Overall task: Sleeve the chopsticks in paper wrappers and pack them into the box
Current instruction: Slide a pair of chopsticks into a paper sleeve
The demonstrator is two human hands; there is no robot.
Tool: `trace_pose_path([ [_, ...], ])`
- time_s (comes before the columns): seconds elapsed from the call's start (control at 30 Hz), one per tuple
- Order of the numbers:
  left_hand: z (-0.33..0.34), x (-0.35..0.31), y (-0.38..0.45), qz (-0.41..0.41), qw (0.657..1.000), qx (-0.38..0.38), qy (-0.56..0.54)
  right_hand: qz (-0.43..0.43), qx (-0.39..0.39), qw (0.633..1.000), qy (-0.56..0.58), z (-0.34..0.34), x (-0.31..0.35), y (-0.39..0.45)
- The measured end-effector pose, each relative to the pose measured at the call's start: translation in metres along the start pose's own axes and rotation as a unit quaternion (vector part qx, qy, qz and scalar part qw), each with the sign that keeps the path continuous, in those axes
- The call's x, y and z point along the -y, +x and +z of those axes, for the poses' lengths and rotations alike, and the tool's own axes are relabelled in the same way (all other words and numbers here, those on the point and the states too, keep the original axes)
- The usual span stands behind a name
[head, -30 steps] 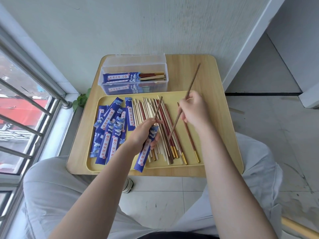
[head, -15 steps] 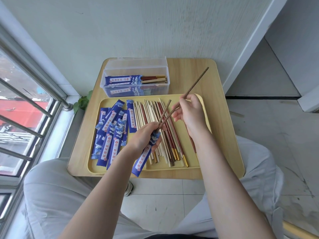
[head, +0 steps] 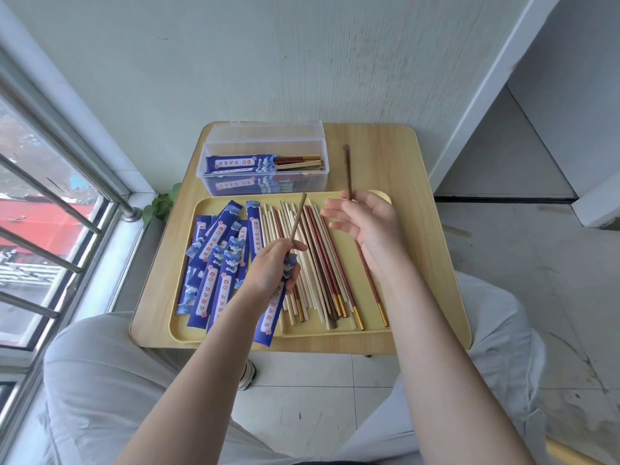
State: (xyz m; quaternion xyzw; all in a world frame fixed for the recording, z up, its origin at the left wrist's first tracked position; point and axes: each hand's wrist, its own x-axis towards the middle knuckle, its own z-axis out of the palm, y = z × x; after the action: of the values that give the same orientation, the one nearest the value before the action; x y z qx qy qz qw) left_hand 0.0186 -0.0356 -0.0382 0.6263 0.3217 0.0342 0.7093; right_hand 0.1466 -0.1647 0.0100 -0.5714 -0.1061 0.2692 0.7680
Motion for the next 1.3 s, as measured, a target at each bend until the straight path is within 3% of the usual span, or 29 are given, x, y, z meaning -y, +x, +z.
trace_pose_path([
  [0.23, -0.001, -0.004, -0.001, 0.004, 1.0, -0.005, 0.015, -0.049, -0.048, 0.994, -0.087, -0.003, 0.002, 0.001],
  [0.47, 0.0, -0.008, -0.009, 0.009, 0.995, 0.094, 0.028, -0.035, -0.055, 0.984, -0.167, 0.0, -0.005, 0.002],
  [0.7, -0.003, -0.011, -0.01, 0.001, 0.989, 0.142, 0.042, -0.038, -0.066, 0.983, -0.166, -0.001, -0.008, 0.005],
  [0.83, 0.0, -0.012, -0.009, 0.005, 0.99, 0.139, 0.029, -0.018, -0.018, 0.977, -0.212, 0.0, -0.009, 0.002],
  [1.03, 0.005, -0.014, -0.009, 0.005, 0.992, 0.115, 0.045, 0.096, 0.125, 0.921, -0.356, 0.004, -0.013, -0.008],
  [1.1, 0.003, -0.012, -0.01, 0.002, 0.992, 0.118, 0.052, 0.102, 0.108, 0.928, -0.343, 0.004, -0.012, -0.007],
  [1.23, 0.002, -0.012, -0.011, -0.001, 0.99, 0.131, 0.056, 0.068, -0.006, 0.966, -0.251, 0.002, -0.012, -0.001],
  [1.3, 0.002, -0.011, -0.011, 0.0, 0.99, 0.13, 0.05, 0.064, 0.001, 0.964, -0.256, 0.002, -0.012, -0.001],
])
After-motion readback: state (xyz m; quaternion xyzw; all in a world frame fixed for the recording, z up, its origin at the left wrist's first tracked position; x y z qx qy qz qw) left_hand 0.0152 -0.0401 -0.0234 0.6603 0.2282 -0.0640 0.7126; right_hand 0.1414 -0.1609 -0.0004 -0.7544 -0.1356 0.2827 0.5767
